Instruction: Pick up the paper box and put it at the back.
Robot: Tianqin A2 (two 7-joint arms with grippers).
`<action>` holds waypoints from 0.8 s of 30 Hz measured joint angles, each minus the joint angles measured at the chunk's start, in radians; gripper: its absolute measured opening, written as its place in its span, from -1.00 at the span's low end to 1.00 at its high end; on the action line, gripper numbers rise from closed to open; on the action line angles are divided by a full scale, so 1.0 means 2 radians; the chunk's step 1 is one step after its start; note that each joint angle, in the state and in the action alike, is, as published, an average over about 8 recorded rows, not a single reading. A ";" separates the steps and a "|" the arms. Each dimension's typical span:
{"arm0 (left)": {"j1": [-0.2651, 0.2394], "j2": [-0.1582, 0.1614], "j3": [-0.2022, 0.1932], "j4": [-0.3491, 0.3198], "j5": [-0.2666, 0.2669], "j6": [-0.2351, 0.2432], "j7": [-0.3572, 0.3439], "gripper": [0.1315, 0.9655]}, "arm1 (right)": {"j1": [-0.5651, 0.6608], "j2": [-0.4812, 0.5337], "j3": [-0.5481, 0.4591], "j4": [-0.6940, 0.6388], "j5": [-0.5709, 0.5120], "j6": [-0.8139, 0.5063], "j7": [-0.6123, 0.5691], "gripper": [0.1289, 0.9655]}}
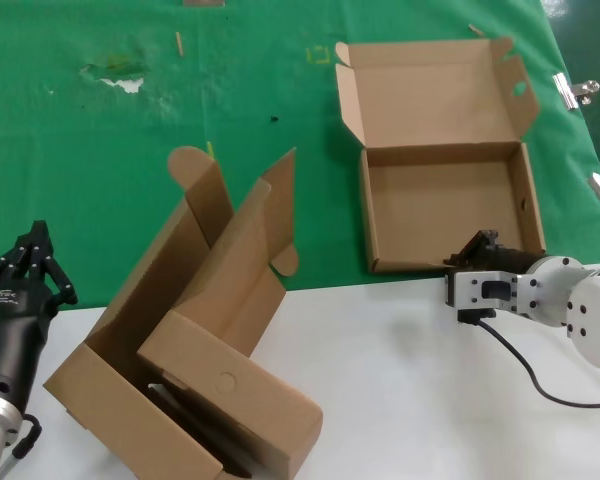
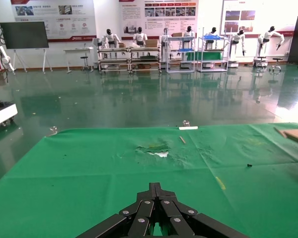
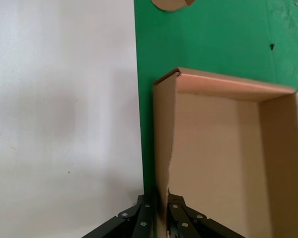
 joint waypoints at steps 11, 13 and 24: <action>0.000 0.000 0.000 0.000 0.000 0.000 0.000 -0.98 | 0.013 0.000 -0.006 -0.008 -0.002 -0.002 -0.008 -0.78; 0.000 0.000 0.000 0.000 0.000 0.000 0.000 -0.98 | 0.015 0.001 -0.004 -0.005 0.001 -0.006 -0.004 -0.71; 0.000 0.000 0.000 0.000 0.000 0.000 0.000 -0.98 | -0.004 0.059 0.027 0.101 0.118 -0.058 0.006 -0.40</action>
